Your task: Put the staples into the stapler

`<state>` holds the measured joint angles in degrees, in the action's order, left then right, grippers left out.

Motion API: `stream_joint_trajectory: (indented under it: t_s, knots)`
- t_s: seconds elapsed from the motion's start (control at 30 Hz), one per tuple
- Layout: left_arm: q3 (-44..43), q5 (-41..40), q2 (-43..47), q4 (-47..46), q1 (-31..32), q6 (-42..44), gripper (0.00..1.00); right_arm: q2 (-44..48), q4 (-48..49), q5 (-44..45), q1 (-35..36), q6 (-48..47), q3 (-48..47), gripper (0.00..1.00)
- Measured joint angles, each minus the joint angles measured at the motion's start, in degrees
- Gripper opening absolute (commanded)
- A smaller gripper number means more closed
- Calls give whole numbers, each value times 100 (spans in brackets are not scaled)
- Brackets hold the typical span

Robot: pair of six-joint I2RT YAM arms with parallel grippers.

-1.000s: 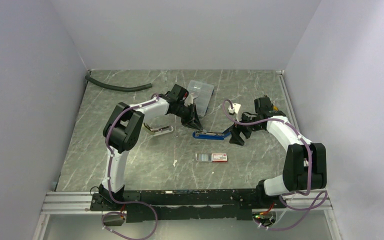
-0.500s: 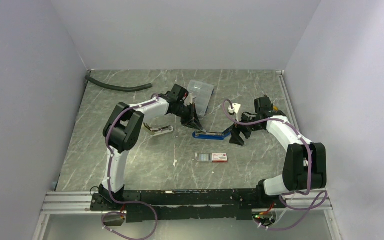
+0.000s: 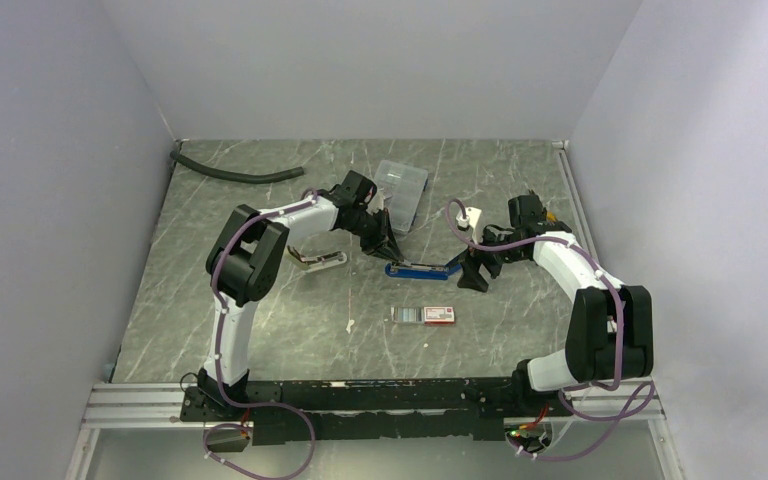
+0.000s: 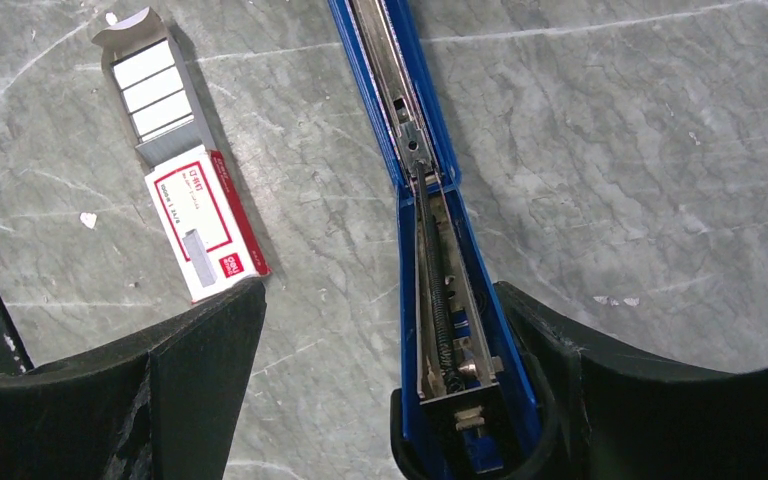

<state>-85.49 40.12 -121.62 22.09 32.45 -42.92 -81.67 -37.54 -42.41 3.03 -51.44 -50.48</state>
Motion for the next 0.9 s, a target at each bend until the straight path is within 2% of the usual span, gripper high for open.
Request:
stream_joint_trajectory:
  t_s: [0.9]
  knots:
    - [72,-52,72,-26,0,-179,3,0,-22,-11,0,-4,-4,85]
